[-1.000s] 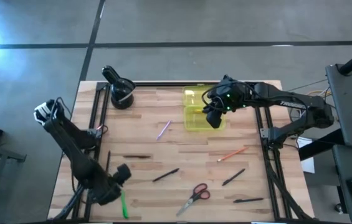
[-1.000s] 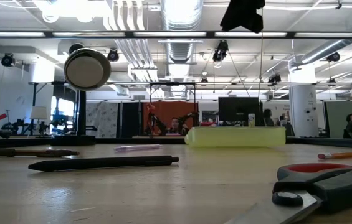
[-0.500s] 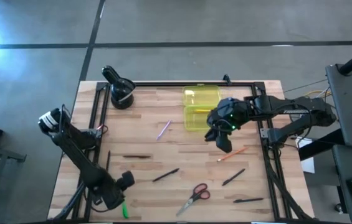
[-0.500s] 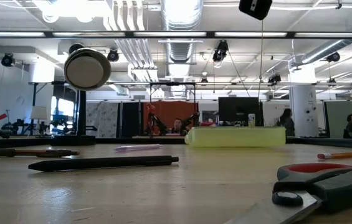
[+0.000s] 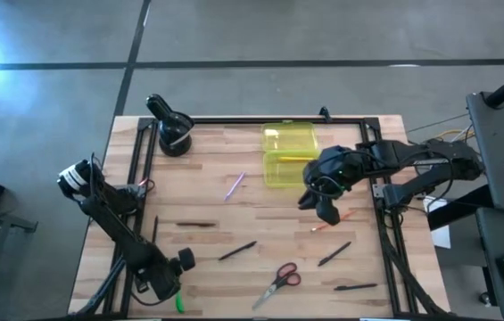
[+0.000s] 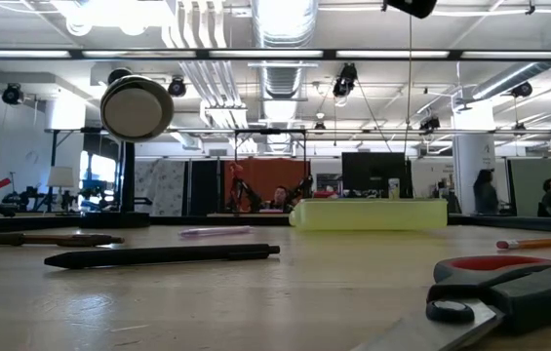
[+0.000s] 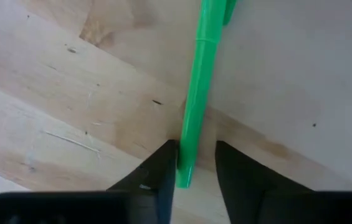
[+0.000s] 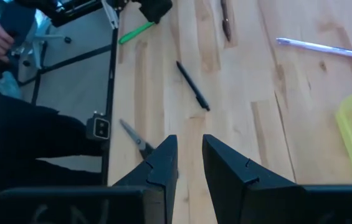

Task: Pick & place school supplies into a supply box
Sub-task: Put the green pen into the supply box

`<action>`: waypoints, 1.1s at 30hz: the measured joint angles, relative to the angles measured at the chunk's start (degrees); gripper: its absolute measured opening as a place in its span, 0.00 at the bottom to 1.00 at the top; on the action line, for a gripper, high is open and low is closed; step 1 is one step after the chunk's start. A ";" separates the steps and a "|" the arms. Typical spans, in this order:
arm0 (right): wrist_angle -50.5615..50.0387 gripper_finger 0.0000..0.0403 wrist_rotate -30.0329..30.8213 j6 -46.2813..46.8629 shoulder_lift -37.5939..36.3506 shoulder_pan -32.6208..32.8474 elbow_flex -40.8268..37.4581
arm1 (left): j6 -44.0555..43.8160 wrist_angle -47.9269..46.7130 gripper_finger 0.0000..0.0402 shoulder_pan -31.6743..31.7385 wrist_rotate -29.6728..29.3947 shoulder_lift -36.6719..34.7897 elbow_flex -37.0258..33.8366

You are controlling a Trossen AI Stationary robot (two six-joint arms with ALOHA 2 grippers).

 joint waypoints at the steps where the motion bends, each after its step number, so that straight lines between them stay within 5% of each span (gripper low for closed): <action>1: -0.04 0.17 -0.02 0.07 -0.37 -0.01 0.00 | -0.02 0.06 0.20 0.02 0.28 0.03 -0.01; 7: -0.13 0.17 0.53 0.29 -1.93 -0.09 0.00 | -0.35 0.50 0.03 0.09 1.45 -0.35 -0.07; 20: -1.27 0.17 4.10 -0.94 -3.88 -0.11 0.00 | -1.87 -7.98 0.03 0.36 2.83 -6.64 1.04; 33: -1.23 0.17 7.82 -3.32 -3.96 -0.17 0.00 | -0.29 -26.32 0.02 6.18 -5.48 -21.18 1.05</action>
